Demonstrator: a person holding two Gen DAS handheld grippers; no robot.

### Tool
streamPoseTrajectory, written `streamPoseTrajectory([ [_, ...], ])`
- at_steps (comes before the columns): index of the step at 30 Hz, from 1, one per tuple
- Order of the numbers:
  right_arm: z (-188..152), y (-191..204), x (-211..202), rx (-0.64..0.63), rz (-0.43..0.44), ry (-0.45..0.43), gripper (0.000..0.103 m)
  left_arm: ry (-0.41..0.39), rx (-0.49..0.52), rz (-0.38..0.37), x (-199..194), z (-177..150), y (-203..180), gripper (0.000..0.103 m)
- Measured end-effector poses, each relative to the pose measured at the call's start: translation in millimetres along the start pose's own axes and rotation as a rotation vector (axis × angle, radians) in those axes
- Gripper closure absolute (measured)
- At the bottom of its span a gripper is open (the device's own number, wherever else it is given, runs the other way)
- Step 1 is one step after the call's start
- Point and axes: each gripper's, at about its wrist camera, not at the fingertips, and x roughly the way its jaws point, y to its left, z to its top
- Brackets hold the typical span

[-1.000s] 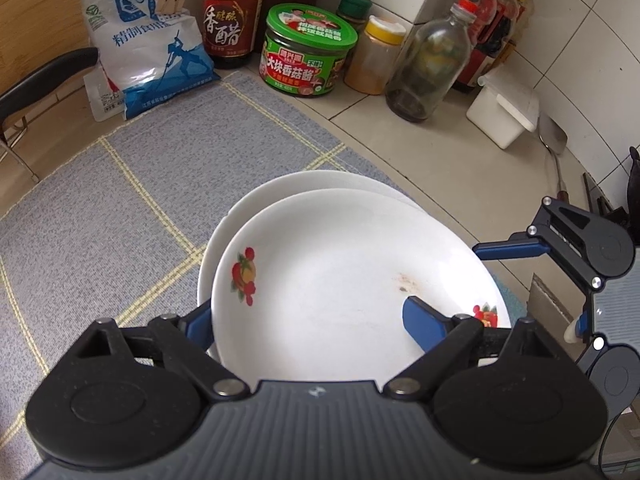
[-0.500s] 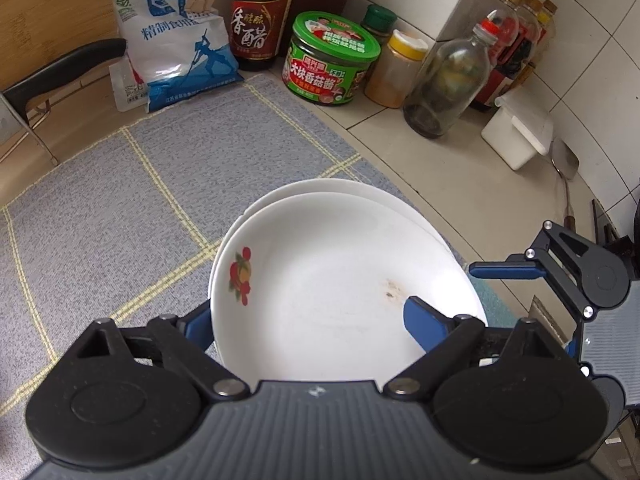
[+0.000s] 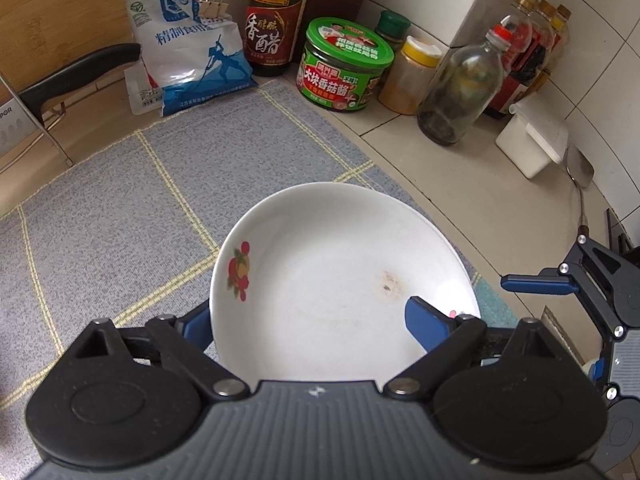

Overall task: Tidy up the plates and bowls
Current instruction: 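Lower the plate onto the stack and open the left tool, then reach the right tool to a white pink-flowered bowl and grasp its rim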

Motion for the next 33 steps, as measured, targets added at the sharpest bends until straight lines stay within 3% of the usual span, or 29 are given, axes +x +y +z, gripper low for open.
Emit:
streamPoseTrajectory([
  [9,-5.5,0.7,-10.4,0.016,-0.01,-0.015,0.0,-0.013,0.038,0.075,-3.1,-5.9,-4.4,0.008],
  [16,-5.7,0.5,-19.1,0.029,-0.043,-0.029,0.0,-0.192,0.138,0.157,-35.3,-27.9,-30.3,0.005],
  [22,-5.4,-1.3,-20.4,0.063,-0.082,-0.036,0.0,-0.327,0.157,0.235,-65.3,-63.7,-51.0,0.005],
  [26,-7.2,2.7,-18.0,0.09,-0.126,-0.037,0.0,-0.363,0.129,0.294,-84.7,-94.6,-53.4,0.005],
  [30,-5.5,12.4,-16.3,0.122,-0.12,-0.054,0.0,-0.391,0.116,0.38,-102.2,-130.5,-48.1,0.005],
  [33,2.8,25.1,-15.1,0.126,-0.103,-0.08,0.0,-0.377,0.05,0.433,-112.9,-155.6,-33.0,0.005],
])
